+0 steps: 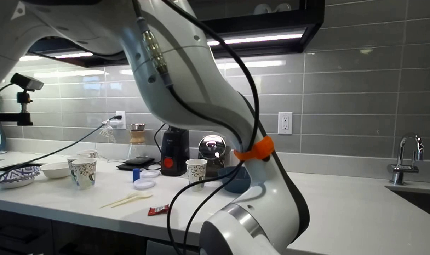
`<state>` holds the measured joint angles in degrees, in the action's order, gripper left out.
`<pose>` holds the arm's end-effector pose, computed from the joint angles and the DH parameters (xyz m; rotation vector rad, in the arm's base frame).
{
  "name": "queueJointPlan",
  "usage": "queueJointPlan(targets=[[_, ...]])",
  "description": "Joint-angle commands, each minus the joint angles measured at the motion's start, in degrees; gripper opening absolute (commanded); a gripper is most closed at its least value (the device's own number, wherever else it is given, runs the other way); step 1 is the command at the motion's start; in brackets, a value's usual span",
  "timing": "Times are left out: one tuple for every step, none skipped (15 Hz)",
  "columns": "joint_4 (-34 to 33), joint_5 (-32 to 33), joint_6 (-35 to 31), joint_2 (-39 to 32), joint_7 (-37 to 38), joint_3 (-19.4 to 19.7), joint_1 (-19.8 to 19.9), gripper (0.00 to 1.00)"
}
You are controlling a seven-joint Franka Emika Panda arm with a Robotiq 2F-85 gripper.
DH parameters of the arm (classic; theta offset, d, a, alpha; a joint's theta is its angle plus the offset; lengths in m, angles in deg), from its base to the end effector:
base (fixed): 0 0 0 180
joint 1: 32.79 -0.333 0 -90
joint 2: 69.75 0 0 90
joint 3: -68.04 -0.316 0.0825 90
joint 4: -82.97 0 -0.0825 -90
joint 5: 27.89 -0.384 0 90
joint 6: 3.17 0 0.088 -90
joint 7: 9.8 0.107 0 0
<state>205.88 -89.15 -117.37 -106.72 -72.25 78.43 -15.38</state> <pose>0.4460 -0.1859 0.0764 -2.2237 0.2824 0.0261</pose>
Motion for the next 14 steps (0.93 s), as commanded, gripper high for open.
queueJointPlan(targets=[[2.36,5.3,-0.08,3.68,6.0,2.02,-0.92,0.0],[2.57,7.5,0.61,4.45,7.71,2.4,-0.84,0.0],[2.86,9.65,1.15,5.41,9.02,2.61,-0.68,0.0],[3.8,11.46,0.31,7.18,10.07,2.85,-0.89,0.0],[4.62,12.74,-0.54,8.71,10.72,2.78,-0.9,0.0],[5.75,14.25,-1.17,10.71,11.46,2.7,-1.16,0.0],[6.79,15.59,-2.03,12.52,12.24,2.59,-1.45,0.0],[8.05,17.64,-2.74,14.67,13.12,2.55,-1.93,0.0],[9.16,19.08,-3.85,16.53,13.61,2.36,-2.23,0.0],[10.56,21.2,-6.02,18.69,14.79,2.46,-3.0,0.0],[11.65,23.69,-7.4,20.65,16.21,2.48,-3.51,0.0],[12.98,27.06,-9.41,22.89,18.12,2.57,-4.25,0.0],[14.35,30.12,-11.33,25.23,19.97,2.5,-4.78,0.0],[15.91,32.84,-13.45,28.02,21.86,2.25,-5.16,0.0]])
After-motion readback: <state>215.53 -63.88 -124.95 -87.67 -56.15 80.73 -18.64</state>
